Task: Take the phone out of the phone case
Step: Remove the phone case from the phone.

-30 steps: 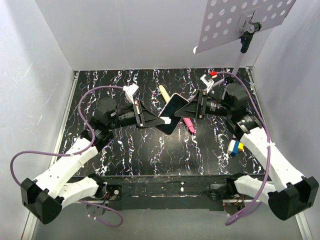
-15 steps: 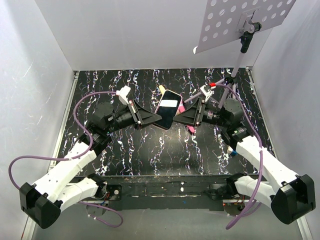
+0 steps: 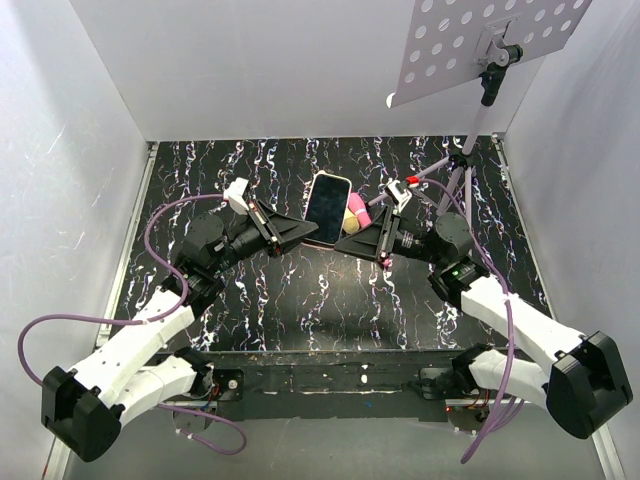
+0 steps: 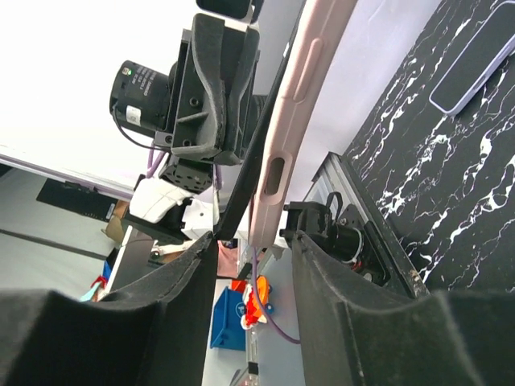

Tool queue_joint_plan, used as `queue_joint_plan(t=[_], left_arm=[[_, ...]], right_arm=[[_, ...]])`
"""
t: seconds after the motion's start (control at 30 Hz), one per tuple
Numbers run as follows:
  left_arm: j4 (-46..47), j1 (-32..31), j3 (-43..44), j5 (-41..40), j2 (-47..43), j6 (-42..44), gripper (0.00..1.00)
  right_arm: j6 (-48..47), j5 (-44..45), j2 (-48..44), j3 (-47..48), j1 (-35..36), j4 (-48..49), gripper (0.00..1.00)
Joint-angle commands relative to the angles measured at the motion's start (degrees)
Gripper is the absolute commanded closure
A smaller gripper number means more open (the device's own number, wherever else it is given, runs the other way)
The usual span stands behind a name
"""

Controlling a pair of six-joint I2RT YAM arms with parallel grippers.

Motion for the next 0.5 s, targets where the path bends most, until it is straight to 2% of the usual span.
queue_joint_plan(t=[0.0,0.03,0.13,0.47], left_arm=[[7.9,0.3,0.0,-0.8,-1.4,-2.5,1.0],[8.0,0.3,-0.1,-0.8,-1.6,-2.6,1.0],[8.1,0.4,-0.6,-0.8,-2.1,-2.9,1.0],[9.1,1.0,-1.6,-0.7,-2.4,-4.1,1.0]], right_arm=[[1.4,2.2,1.6,0.6,0.2,6.1,0.56],[1.5,2.0,2.2,0.9,0.2,6.3,0.6],[2.1,1.2,3.7,0.5,0.3,8.5,0.64],[1.1,0.8,3.7,-1.8,0.5,10.3,0.59]])
